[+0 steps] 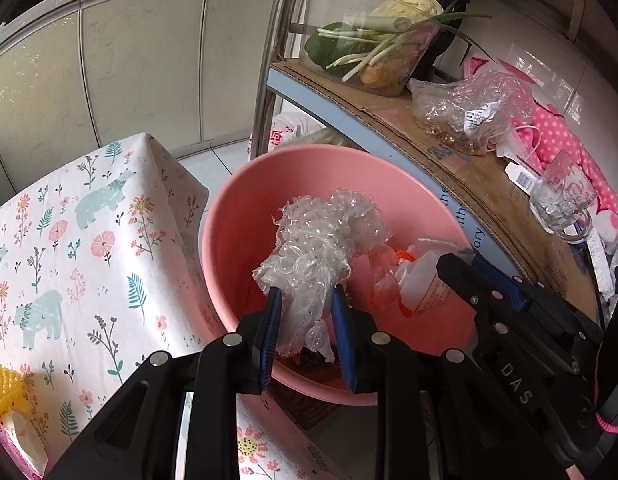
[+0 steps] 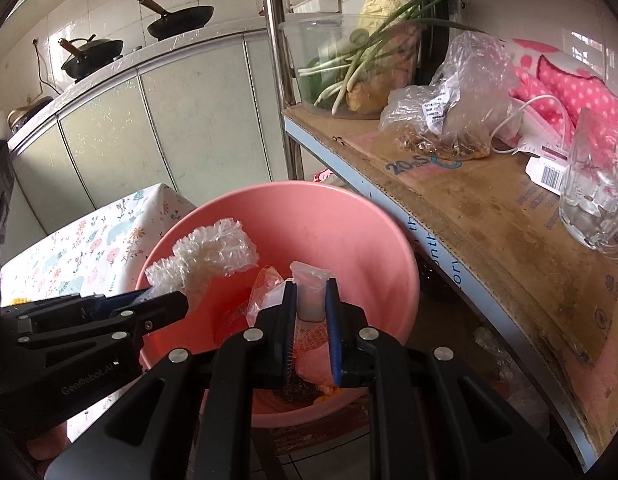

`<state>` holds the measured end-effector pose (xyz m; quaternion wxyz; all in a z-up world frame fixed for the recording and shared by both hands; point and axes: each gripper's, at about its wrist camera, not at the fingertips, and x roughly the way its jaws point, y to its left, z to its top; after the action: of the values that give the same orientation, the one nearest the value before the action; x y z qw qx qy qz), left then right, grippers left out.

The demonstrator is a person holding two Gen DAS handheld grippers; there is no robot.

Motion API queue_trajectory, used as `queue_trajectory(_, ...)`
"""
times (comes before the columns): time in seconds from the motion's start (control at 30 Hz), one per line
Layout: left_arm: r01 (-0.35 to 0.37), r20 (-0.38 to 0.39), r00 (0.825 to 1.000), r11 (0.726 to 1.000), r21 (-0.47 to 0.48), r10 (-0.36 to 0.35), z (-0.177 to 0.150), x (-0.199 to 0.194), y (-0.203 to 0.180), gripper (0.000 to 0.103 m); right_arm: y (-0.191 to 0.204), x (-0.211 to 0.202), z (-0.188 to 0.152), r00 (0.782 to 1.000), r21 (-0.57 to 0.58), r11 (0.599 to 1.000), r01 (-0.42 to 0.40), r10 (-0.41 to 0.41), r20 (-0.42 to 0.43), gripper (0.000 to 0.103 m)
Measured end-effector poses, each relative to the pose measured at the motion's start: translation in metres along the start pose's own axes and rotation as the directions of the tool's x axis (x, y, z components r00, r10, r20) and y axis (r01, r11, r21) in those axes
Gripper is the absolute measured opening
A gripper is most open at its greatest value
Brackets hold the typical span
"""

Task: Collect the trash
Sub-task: 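Open both tools to drop the plastic items into the bucket, then move both tools back over the remaining trash on the table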

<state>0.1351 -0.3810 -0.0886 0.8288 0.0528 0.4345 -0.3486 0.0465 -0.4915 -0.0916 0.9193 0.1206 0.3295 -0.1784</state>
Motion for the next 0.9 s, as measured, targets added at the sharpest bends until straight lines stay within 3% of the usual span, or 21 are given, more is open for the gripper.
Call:
queue_trajectory(0.13,-0.01,0.023,1.0,1.0,-0.005,0.01,0.003,-0.002,-0.001,0.027,0.001,0.004,0.001,1.0,-0.006,1.0,0.005,-0.005,-0.009,0.017)
queue_trajectory(0.23,-0.012,0.024,1.0,1.0,-0.006,0.012,0.005,-0.004,-0.001,0.035,0.001,0.007,0.003,1.0,-0.005,1.0,0.008,-0.008,-0.019,0.022)
queue_trajectory(0.3,-0.011,0.027,1.0,1.0,-0.006,0.011,0.006,-0.006,-0.001,0.048,0.001,0.007,0.004,1.0,-0.008,1.0,0.011,-0.011,-0.019,0.025)
queue_trajectory(0.67,-0.011,0.085,0.996,1.0,-0.006,0.012,0.008,-0.035,-0.003,0.055,0.005,-0.01,0.006,1.0,-0.023,1.0,0.004,-0.004,-0.009,0.03)
queue_trajectory(0.9,-0.018,0.128,0.992,1.0,0.004,0.017,0.004,-0.071,-0.001,0.057,0.017,-0.04,0.006,0.998,-0.023,0.998,-0.067,0.067,0.006,0.03)
